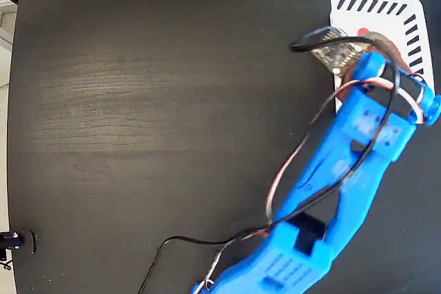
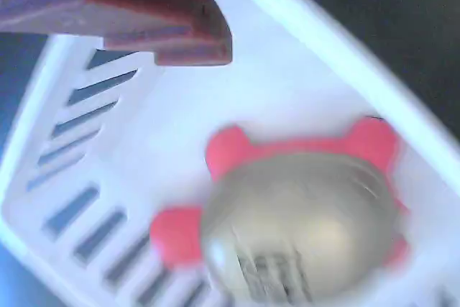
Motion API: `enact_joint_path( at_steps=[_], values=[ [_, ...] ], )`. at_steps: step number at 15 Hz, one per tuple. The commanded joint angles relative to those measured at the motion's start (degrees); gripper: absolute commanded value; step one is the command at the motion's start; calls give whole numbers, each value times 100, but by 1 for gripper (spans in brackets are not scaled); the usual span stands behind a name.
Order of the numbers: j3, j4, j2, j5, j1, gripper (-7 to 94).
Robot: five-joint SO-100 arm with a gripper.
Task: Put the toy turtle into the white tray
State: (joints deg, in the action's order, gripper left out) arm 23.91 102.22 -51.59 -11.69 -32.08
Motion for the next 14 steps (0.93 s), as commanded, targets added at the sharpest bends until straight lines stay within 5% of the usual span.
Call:
enact_joint_path(
  at_steps=[1, 8, 14],
  values=[
    [571, -79, -1714, -149, 334, 1],
    [6293, -2312, -5370, -457, 3023, 0],
    [10406, -4649, -8552, -79, 3832, 0]
  ],
)
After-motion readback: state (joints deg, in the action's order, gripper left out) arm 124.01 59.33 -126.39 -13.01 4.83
